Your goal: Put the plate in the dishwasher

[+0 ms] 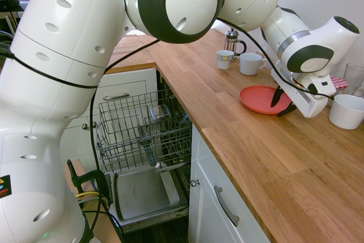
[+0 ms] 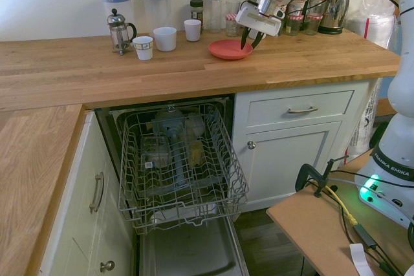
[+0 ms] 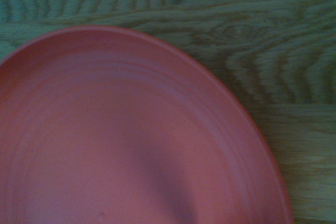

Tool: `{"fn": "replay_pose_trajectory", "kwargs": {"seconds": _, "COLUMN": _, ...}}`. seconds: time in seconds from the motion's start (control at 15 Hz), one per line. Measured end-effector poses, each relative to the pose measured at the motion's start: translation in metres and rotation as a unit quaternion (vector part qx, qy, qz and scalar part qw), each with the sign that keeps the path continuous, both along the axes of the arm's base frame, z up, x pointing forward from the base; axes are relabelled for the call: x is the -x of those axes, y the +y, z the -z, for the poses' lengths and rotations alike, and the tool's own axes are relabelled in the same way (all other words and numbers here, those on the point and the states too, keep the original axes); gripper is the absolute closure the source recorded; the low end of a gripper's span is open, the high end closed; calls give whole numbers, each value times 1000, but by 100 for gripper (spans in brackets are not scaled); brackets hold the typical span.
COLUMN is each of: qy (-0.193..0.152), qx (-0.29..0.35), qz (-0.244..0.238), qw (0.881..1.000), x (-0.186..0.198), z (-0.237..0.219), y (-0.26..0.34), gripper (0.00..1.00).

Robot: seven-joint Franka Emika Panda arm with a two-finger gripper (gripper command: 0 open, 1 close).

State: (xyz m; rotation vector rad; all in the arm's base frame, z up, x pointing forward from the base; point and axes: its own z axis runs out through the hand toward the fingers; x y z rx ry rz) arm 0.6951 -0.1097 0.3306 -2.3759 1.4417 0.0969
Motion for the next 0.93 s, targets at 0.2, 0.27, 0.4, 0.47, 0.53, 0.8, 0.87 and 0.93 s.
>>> {"fn": "replay_pose_trajectory", "kwargs": {"seconds": 0.2, "qy": -3, "qx": -4, "qz": -2, "qw": 1000, "x": 2, "z": 4, "y": -4, "gripper": 100}}
{"fn": "replay_pose_trajectory", "kwargs": {"seconds": 0.27, "qy": -4, "qx": -6, "qz": -3, "qw": 1000, "x": 3, "z": 5, "y": -6, "gripper": 100}}
{"fn": "replay_pose_trajectory", "kwargs": {"seconds": 0.4, "qy": -12, "qx": -13, "qz": -4, "qw": 1000, "x": 2, "z": 4, "y": -7, "gripper": 100}}
{"fn": "replay_pose_trajectory", "kwargs": {"seconds": 0.47, "qy": -17, "qx": -16, "qz": -5, "qw": 1000, "x": 3, "z": 4, "y": -7, "gripper": 100}}
{"fn": "replay_pose_trajectory", "kwargs": {"seconds": 0.53, "qy": -21, "qx": -19, "qz": -9, "qw": 1000, "x": 4, "z": 3, "y": -6, "gripper": 100}}
{"fn": "replay_pose_trajectory", "kwargs": {"seconds": 0.8, "qy": -44, "qx": -21, "qz": -30, "qw": 998, "x": 29, "z": -14, "y": 2, "gripper": 100}}
{"fn": "replay_pose_trajectory", "kwargs": {"seconds": 0.87, "qy": -52, "qx": -20, "qz": -35, "qw": 998, "x": 38, "z": -23, "y": 6, "gripper": 100}}
{"fn": "replay_pose_trajectory", "kwargs": {"seconds": 0.93, "qy": -61, "qx": -20, "qz": -41, "qw": 997, "x": 48, "z": -33, "y": 12, "gripper": 100}}
